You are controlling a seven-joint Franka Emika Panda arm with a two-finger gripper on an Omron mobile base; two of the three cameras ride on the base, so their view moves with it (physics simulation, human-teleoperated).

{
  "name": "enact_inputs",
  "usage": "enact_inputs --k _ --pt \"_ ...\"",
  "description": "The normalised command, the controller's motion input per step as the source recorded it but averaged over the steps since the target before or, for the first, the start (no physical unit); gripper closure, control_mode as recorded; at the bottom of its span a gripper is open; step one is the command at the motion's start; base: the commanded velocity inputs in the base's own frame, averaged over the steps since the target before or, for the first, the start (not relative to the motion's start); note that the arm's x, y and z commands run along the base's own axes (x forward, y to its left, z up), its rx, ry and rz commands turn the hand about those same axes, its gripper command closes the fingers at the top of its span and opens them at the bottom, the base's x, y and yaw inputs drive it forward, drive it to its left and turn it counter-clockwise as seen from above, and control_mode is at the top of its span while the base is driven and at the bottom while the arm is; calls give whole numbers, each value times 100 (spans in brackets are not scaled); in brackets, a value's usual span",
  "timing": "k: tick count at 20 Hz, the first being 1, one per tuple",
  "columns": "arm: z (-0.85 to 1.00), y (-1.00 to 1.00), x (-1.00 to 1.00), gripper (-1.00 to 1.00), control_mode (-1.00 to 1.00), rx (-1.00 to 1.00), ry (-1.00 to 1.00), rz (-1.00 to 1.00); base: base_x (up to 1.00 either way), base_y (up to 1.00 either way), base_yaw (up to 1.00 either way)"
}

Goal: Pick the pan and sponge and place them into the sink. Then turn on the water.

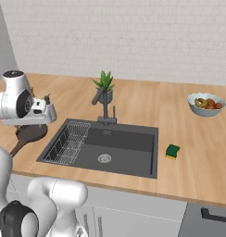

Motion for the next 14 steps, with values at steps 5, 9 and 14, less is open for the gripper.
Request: enact_inputs --k 5,9,14 --pt "-25 58 7 -100 -100 0 3 5 0 0 0" --pt "-24 56 13 -100 -100 0 2 3 0 0 0" --pt "-33 59 23 -100 -100 2 0 0 0 0 0"
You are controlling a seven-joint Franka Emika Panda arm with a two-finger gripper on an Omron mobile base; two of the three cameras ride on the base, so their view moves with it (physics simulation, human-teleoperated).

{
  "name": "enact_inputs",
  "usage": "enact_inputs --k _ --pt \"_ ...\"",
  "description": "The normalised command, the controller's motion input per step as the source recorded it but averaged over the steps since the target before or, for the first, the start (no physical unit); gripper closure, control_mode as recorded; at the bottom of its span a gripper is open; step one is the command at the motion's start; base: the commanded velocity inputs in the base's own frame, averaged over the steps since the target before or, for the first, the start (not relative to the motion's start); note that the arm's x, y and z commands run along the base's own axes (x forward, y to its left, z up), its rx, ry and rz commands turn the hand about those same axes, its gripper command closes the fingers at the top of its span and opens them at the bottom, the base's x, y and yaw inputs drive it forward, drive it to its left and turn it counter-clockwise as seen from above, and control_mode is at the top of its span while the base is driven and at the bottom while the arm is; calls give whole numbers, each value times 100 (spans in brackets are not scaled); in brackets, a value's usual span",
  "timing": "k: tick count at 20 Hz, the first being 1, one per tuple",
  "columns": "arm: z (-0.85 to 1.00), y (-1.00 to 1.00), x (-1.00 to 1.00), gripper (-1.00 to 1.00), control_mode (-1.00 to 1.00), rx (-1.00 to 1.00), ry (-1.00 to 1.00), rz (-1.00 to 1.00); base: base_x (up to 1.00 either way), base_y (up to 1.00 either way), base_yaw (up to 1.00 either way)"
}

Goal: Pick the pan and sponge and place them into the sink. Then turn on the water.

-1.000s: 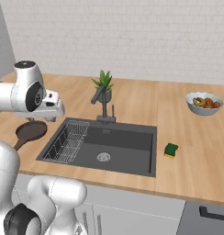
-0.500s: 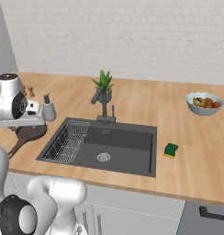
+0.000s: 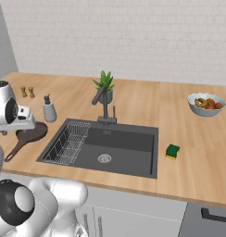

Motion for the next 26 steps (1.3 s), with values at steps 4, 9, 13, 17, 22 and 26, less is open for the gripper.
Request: enact_inputs --k 4,9,13,17,22,26 --pt "-47 53 18 -100 -100 4 1 0 0 0 0" --pt "-44 46 4 -100 -100 2 2 -6 0 0 0" --pt "-30 14 1 -100 -100 6 11 -8 0 0 0" --pt "-35 11 0 -100 -100 5 18 -11 0 0 0" --pt "-40 24 0 -100 -100 0 11 -9 0 0 0" --pt "-18 9 2 -100 -100 0 4 -9 0 0 0"
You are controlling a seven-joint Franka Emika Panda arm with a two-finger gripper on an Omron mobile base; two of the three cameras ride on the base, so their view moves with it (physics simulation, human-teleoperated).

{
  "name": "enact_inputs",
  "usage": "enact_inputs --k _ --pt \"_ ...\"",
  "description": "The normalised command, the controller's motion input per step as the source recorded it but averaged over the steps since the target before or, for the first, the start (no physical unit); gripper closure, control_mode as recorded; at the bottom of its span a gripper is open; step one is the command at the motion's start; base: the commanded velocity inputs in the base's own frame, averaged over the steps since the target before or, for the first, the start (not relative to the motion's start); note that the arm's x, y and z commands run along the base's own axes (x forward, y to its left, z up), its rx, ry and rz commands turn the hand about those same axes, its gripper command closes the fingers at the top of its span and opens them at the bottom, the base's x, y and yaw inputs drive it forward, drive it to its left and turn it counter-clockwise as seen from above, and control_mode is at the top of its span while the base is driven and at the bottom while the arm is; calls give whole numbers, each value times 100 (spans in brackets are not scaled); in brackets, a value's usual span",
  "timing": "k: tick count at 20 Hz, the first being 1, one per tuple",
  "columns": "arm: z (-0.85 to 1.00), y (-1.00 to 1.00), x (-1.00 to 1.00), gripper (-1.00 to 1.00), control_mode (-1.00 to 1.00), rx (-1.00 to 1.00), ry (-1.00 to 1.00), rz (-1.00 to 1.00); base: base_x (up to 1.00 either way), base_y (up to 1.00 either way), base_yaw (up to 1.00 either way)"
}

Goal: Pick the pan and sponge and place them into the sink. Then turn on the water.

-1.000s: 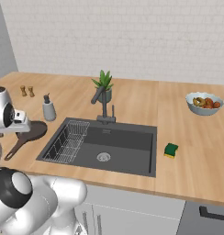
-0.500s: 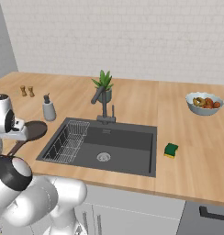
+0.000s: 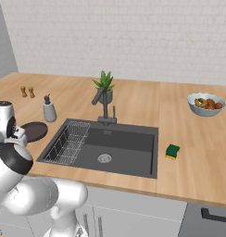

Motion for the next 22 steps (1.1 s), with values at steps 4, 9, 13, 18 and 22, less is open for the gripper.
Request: enact_inputs --k 4,9,13,18,22 --pt "-18 10 1 -100 -100 -4 1 -12 0 0 0" --pt "-30 21 5 -100 -100 -8 0 -13 0 0 0" --pt "-12 7 14 -100 -100 -2 0 -10 0 0 0" --pt "-17 9 27 -100 -100 0 0 -7 0 0 0" --pt "-26 18 31 -100 -100 -3 0 -5 0 0 0"
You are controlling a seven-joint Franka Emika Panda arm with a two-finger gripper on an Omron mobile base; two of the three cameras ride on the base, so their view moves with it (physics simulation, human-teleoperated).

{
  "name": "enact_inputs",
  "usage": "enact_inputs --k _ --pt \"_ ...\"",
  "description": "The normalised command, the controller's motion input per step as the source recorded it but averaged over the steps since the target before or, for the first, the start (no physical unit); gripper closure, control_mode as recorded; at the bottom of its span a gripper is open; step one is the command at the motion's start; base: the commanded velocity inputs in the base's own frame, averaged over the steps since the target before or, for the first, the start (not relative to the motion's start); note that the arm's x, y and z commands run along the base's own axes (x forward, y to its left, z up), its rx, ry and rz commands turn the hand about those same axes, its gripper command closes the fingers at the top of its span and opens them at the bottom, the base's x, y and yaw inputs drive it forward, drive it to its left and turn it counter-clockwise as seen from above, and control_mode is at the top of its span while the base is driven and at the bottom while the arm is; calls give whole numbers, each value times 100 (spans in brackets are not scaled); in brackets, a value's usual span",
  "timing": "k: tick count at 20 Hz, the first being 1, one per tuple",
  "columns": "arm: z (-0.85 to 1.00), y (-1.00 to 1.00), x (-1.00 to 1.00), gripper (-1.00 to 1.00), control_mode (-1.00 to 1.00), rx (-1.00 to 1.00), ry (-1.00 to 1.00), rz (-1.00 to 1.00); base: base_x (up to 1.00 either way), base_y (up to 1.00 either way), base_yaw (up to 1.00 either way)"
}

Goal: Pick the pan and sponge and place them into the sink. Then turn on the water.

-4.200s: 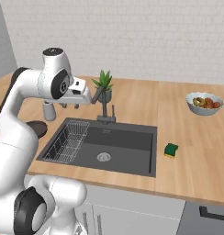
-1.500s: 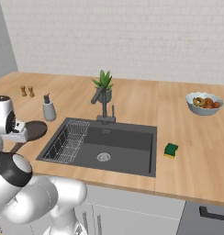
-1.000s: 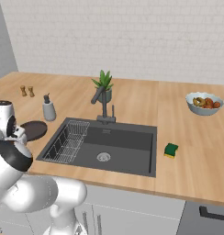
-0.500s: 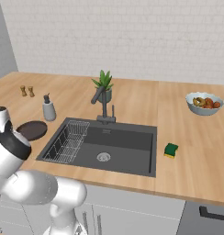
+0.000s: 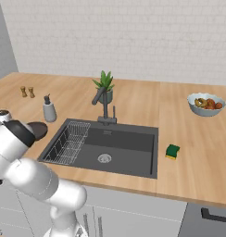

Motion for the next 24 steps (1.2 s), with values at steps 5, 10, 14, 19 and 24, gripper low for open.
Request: enact_inputs --k 5,10,14,19,24 --pt "-21 24 27 -100 -100 -4 0 -4 0 0 0" --pt "-24 21 25 -100 -100 -3 0 -2 0 0 0" --pt "-26 16 25 -100 -100 -2 0 0 0 0 0" --pt "-43 16 15 100 -100 -3 0 0 0 0 0" --pt "-82 -6 0 100 -100 0 -3 0 0 0 0"
